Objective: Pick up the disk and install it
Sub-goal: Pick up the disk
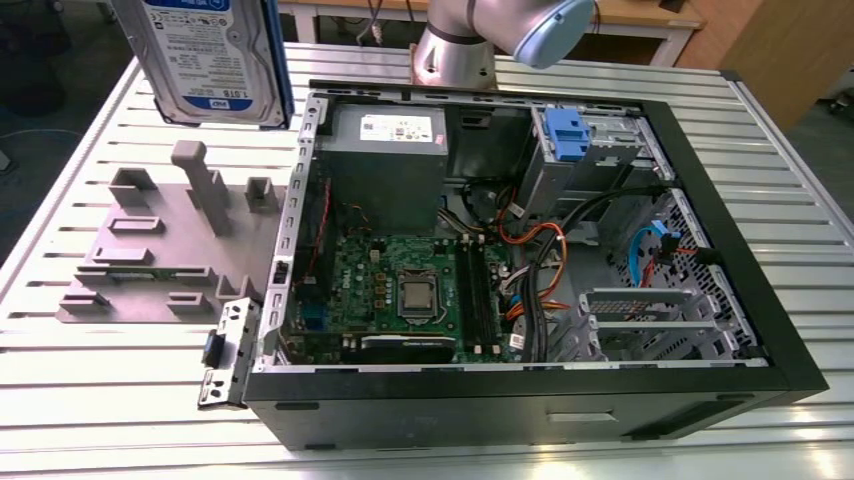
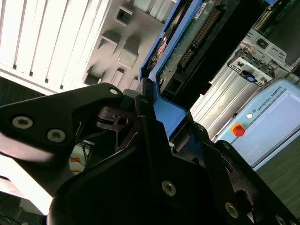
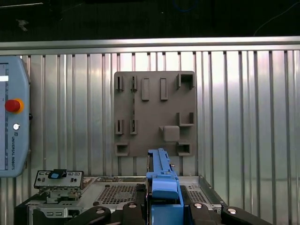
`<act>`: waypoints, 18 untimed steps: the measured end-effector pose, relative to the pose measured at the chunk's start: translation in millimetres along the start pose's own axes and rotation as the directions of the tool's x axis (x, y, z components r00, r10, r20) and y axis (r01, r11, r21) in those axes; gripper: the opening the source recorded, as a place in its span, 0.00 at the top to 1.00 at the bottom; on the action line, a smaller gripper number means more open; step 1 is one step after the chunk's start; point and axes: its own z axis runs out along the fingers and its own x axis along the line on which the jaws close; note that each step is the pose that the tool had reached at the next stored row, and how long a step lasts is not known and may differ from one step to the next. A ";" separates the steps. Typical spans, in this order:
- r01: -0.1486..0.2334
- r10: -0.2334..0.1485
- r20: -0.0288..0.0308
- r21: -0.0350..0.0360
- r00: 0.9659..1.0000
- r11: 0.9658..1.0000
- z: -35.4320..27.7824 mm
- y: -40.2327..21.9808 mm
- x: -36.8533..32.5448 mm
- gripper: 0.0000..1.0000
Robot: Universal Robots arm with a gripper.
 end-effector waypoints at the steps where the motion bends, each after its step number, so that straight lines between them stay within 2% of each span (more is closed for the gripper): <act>1: 0.000 0.000 0.000 0.000 1.000 1.000 0.0 0.0 0.9 0.64; 10: 0.000 0.000 0.000 0.000 1.000 1.000 0.2 -0.3 9.2 0.64; 18: 0.000 0.000 0.000 0.000 1.000 1.000 0.2 -3.8 10.9 0.64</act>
